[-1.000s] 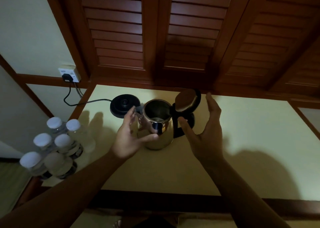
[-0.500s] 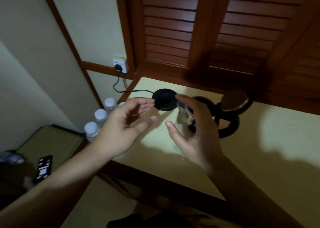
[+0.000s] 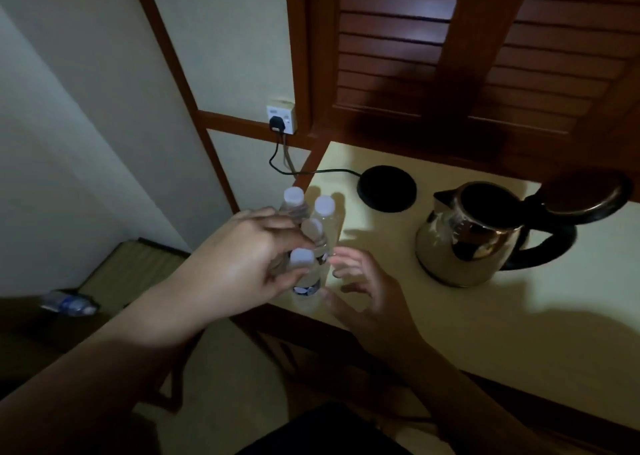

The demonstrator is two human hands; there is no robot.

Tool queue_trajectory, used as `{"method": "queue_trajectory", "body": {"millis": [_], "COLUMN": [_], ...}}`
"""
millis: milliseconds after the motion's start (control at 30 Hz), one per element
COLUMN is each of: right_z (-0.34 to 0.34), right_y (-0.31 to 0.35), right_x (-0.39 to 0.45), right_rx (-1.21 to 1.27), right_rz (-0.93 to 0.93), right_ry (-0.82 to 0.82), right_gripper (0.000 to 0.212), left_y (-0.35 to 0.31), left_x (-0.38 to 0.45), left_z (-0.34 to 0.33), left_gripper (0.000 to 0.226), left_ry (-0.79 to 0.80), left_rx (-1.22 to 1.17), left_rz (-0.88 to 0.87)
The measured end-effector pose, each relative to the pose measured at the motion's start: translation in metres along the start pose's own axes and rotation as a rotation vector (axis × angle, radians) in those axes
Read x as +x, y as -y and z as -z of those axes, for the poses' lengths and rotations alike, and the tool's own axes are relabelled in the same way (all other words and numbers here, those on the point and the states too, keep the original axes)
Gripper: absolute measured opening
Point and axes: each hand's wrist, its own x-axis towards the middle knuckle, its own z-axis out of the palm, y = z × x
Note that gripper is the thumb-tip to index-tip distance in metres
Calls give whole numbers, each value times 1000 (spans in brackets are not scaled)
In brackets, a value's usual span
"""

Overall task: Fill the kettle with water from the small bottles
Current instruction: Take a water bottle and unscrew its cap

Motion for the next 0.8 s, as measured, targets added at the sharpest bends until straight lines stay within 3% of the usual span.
{"method": "queue_trajectory", "body": {"millis": [167,300,433,600,800], "right_z": [-30,-44,-50,-35,7], "right_y": [-17,-21,-22,-25,-36], "right_x": [-1,0,-1,-13,-35], "right_rx": [-66,-127,-164,-204,-163], "right_rz": [-92,-153,-130,-124,-137], "right_ry": [-37,-87,-175,-216,-264], "right_gripper": [65,70,58,54,53], "left_y": [11,19,25,16,-20], "left_x": [-1,3,10,22,59], "left_z": [-13,-21,-25,-29,-44], "left_gripper": [38,36,46,34,32], "left_ry": [28,27,58,45,173], "left_rx": [165,151,53,-60,-81], "left_rz": [-54,-85,-128,-218,-282]}}
